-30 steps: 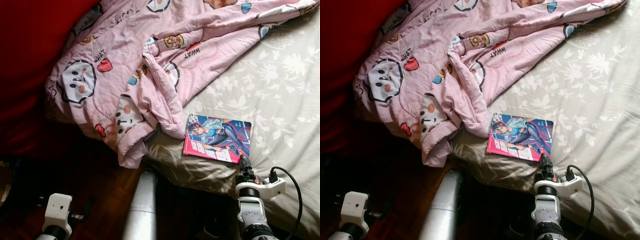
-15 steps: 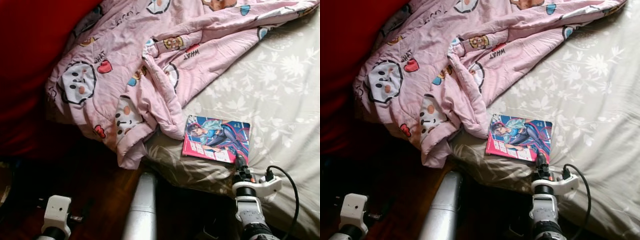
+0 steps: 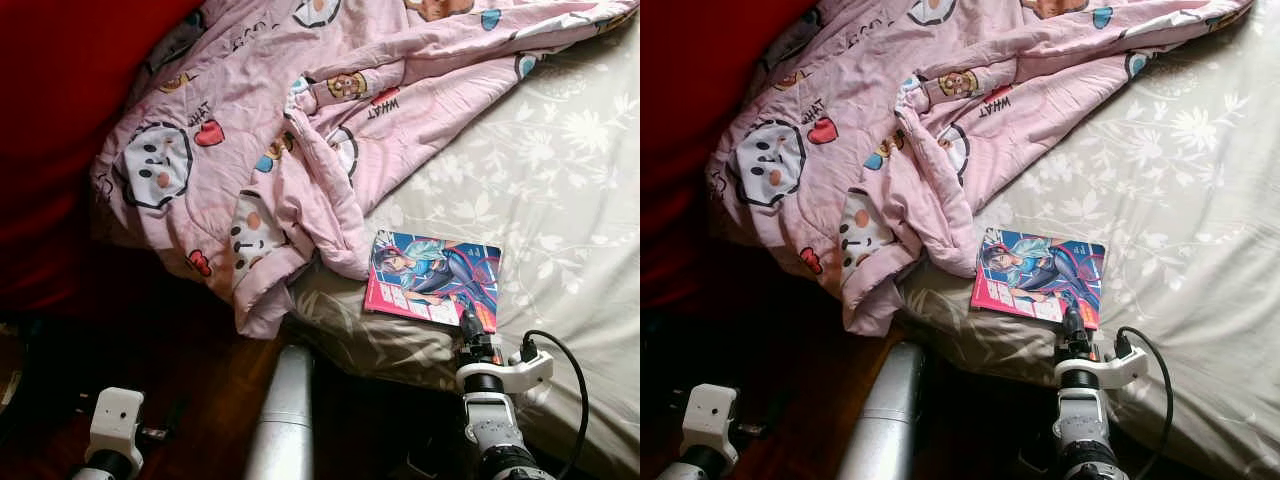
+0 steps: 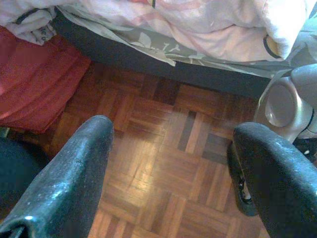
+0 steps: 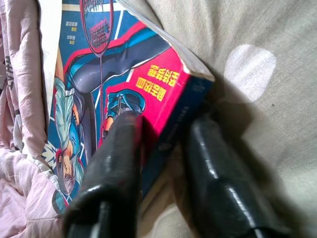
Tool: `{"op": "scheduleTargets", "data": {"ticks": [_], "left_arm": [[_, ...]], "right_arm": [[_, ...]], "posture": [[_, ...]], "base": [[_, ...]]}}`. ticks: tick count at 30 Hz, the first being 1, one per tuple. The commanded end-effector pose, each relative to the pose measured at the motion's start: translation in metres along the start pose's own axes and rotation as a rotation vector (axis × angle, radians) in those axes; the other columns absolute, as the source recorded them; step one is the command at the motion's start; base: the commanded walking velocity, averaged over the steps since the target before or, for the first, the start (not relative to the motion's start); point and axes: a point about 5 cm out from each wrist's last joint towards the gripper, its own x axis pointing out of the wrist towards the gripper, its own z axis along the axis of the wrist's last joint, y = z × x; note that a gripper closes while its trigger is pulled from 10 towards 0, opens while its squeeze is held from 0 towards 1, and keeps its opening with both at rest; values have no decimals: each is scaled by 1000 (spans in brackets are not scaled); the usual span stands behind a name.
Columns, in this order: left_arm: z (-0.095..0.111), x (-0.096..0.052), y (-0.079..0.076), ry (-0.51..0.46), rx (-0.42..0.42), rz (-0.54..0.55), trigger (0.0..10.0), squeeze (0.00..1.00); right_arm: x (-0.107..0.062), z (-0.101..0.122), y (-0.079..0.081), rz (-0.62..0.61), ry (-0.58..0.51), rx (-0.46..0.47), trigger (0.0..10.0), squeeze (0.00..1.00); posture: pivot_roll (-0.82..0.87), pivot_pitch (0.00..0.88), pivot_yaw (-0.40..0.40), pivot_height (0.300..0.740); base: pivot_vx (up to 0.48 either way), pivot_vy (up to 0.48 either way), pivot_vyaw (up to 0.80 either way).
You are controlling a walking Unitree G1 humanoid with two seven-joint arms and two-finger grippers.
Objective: Clean up the room
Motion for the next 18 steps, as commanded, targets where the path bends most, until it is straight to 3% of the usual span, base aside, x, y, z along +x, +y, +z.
{"op": "scheduleTargets", "data": {"ticks": [1, 8, 12, 18], "left_arm": [[-13, -11, -1, 64, 2, 5, 10000, 0], [-14, -11, -2, 65, 6, 6, 10000, 0], [-14, -9, -2, 63, 2, 25, 10000, 0], [-11, 4, -6, 55, -16, 48, 10000, 0]], "right_arm": [[-23, -27, -23, -124, 107, 43, 0, 0], [-19, -19, -22, -134, 66, 23, 0, 0], [-16, -6, -20, -122, 14, -55, 0, 0], [-7, 0, 5, 51, -8, -132, 0, 0]], "posture": [[320, 540, 230, 608], [313, 523, 217, 608], [292, 492, 190, 608], [228, 421, 138, 608]], "base": [[0, 0, 0], [0, 0, 0], [0, 0, 0], [0, 0, 0]]}}
